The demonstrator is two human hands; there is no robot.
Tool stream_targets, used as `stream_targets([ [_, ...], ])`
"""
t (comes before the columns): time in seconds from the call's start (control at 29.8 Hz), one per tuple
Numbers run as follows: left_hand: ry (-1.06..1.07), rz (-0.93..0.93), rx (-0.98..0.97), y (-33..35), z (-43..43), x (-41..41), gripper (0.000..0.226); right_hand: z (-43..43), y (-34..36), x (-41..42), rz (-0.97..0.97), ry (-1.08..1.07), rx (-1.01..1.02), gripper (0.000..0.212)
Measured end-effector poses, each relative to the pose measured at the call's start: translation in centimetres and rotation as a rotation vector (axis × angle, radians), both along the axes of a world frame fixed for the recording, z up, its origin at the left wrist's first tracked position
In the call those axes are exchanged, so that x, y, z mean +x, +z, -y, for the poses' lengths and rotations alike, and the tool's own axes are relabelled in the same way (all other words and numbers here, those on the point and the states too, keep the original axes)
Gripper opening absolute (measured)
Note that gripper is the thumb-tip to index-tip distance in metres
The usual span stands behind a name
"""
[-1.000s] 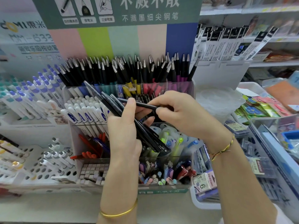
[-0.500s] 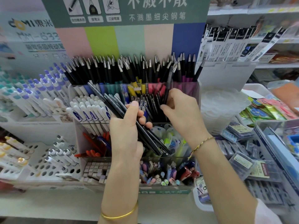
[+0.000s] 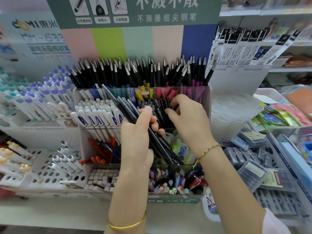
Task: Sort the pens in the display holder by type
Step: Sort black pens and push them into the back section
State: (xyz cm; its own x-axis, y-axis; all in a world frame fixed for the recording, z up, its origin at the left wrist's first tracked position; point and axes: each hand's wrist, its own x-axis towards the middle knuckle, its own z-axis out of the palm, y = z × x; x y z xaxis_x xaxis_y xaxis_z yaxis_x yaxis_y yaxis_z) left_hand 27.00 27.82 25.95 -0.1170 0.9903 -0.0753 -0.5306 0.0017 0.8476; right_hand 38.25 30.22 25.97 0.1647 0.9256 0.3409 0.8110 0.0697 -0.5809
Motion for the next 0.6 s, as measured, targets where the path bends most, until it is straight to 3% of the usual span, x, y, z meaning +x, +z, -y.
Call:
stream_targets([
  [0.13,0.001,-0.002,0.002,0.0,0.1,0.0,0.011,-0.4,0.0,0.2,0.010,0.058,-0.009,0.015],
  [0.34,0.010,-0.004,0.001,0.1,0.0,-0.1,0.010,-0.7,-0.1,-1.0,-0.137,0.194,0.199,0.022],
  [0.5,0.013,0.000,0.003,0.1,0.1,-0.1,0.013,-1.7,0.1,-1.4,-0.121,0.162,0.224,0.015],
  [0.6,0.015,-0.006,-0.001,0.1,0.1,-0.3,0.013,-1.6,0.5,-0.4,-0.248,0.117,0.206,0.011],
])
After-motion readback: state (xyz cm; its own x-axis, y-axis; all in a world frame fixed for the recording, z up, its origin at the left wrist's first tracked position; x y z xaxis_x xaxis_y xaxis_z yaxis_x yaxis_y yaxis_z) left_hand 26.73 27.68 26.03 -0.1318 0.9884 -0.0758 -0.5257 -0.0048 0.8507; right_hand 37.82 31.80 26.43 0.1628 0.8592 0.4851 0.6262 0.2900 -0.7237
